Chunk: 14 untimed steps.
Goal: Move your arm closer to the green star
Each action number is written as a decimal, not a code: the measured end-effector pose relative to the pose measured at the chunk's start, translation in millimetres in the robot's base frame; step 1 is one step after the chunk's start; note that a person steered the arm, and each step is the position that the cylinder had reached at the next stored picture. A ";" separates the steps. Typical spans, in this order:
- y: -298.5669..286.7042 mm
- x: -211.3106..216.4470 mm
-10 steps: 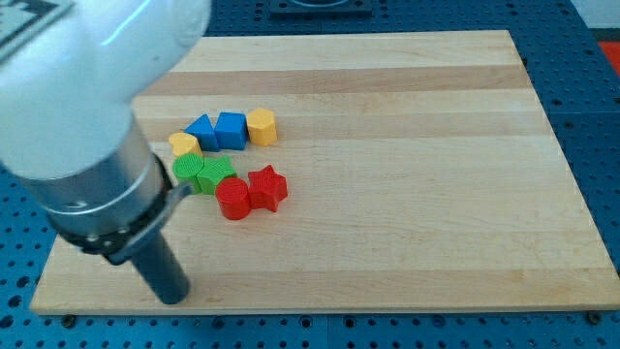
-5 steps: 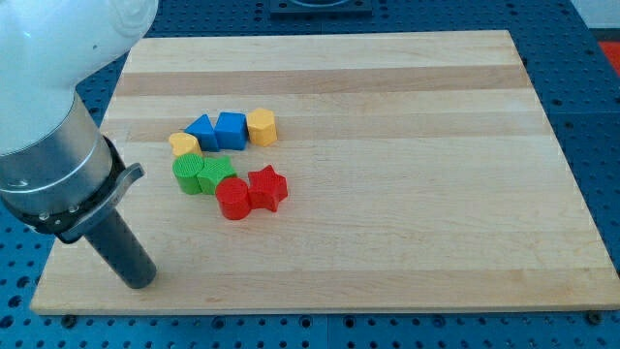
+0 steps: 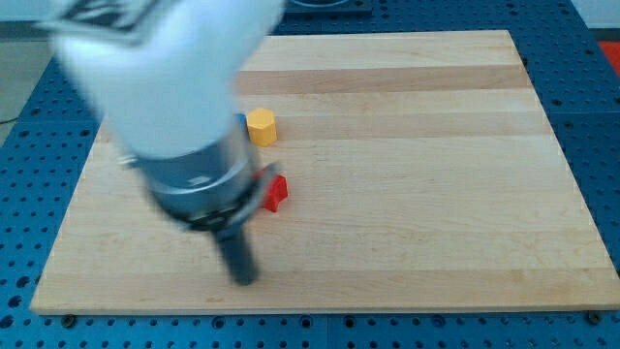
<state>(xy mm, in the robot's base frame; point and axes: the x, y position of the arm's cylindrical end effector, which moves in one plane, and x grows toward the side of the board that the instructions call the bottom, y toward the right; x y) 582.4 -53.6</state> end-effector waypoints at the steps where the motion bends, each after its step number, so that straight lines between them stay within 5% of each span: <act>1: 102.9 -24.3; 2: 163.3 -77.5; 5: 82.9 -125.7; 10: -22.2 -138.7; 14: -50.1 -143.3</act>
<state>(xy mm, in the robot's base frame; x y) 439.0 -103.7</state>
